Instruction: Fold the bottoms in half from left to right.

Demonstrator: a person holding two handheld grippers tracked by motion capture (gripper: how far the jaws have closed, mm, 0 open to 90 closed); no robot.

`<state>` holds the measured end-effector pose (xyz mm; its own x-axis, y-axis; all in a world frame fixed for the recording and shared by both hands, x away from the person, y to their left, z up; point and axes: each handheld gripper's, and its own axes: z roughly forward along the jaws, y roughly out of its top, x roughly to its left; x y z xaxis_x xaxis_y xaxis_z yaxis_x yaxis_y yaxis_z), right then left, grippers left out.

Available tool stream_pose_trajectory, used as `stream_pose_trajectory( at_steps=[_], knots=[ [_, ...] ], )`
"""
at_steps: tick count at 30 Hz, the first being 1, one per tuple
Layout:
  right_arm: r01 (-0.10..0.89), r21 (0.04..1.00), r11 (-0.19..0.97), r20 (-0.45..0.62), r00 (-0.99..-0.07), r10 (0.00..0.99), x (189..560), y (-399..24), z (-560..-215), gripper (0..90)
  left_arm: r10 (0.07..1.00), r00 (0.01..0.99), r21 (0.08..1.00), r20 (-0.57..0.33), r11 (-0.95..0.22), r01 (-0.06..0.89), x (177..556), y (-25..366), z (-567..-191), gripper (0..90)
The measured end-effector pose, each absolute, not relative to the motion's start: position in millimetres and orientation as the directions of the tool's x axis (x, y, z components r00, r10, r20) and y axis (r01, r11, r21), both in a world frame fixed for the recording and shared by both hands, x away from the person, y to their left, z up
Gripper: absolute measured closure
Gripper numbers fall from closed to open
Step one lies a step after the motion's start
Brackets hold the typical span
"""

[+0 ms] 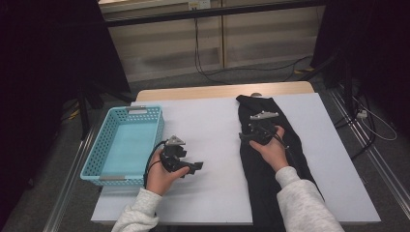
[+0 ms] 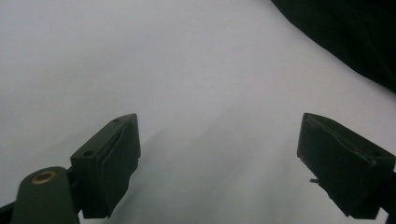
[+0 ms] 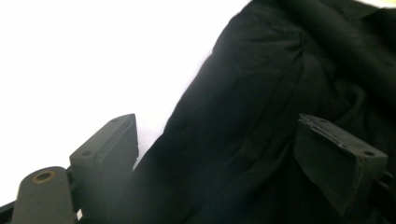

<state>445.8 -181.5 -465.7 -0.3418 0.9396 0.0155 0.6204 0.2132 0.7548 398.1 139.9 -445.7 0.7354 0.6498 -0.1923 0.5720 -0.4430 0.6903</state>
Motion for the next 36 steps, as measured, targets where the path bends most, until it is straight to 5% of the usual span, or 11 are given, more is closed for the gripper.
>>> stream_pose_trajectory(
  at_steps=[8, 23, 36],
  knots=[
    [0.632, 0.735, 0.247, -0.027, -0.337, 0.941, 450.6, -177.2, -470.8, 26.0, 0.653, 0.732, 0.685, -0.195, -0.443, 0.578, 398.2, 140.2, -447.8, 13.6],
    [0.619, 0.758, 0.206, -0.040, -0.272, 0.962, 450.4, -194.5, -469.5, 82.8, 0.665, 0.721, 0.685, -0.195, -0.434, 0.585, 397.6, 146.4, -448.1, 13.8],
    [0.607, 0.767, 0.210, 0.026, -0.356, 0.934, 445.1, -182.4, -464.4, 86.2, 0.672, 0.713, 0.685, -0.198, -0.425, 0.591, 398.9, 146.7, -448.0, 13.8]
  ],
)
